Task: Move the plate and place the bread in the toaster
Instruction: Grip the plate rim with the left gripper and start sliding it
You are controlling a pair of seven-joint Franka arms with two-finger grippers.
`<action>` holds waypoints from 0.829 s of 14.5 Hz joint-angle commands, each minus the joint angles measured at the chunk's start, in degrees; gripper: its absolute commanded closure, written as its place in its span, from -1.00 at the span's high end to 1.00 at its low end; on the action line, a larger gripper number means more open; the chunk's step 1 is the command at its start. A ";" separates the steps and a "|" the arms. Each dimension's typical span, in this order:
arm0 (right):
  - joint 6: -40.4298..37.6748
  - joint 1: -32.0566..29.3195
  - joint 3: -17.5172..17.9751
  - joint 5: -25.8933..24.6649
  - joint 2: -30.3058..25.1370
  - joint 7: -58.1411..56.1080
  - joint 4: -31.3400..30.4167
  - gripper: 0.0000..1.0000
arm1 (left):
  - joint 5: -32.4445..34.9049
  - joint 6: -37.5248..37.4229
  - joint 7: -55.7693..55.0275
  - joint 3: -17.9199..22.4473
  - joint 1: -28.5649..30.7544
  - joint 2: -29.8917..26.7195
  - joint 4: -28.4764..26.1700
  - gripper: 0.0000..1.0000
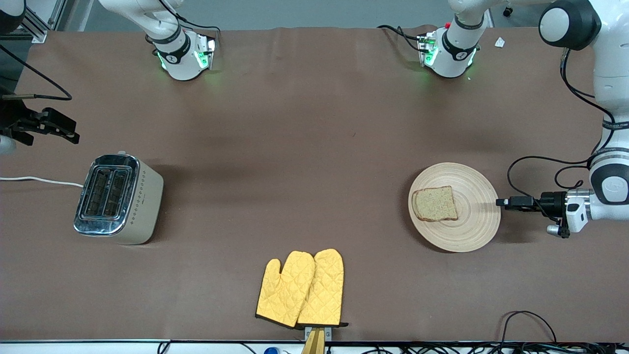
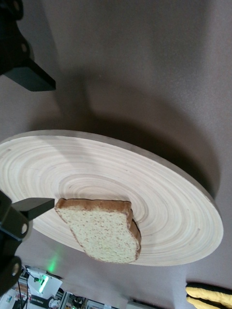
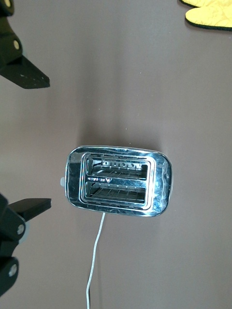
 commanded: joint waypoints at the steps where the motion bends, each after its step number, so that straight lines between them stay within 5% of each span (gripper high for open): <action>1: 0.03 0.71 -0.08 0.39 -1.45 0.75 -0.70 1.00 | -2.07 -0.28 0.77 -0.10 0.12 1.76 1.63 0.77; 3: -0.06 0.71 -0.08 0.39 -1.44 0.75 -0.70 1.00 | -2.34 -0.28 1.91 -0.10 0.29 1.86 1.54 0.26; 5: -0.06 0.71 -0.08 0.39 -1.44 0.75 -0.70 1.00 | -2.69 -0.28 2.53 -0.10 0.38 2.20 1.54 -0.54; 7: 0.03 0.71 -0.08 0.39 -1.44 0.84 -0.61 1.00 | -3.56 -0.28 7.59 -0.11 0.47 2.47 1.54 -0.93; 12: 0.21 0.18 -0.25 0.47 -1.44 0.84 -1.05 1.00 | -4.80 -0.46 12.20 -0.10 0.29 2.91 1.54 -0.99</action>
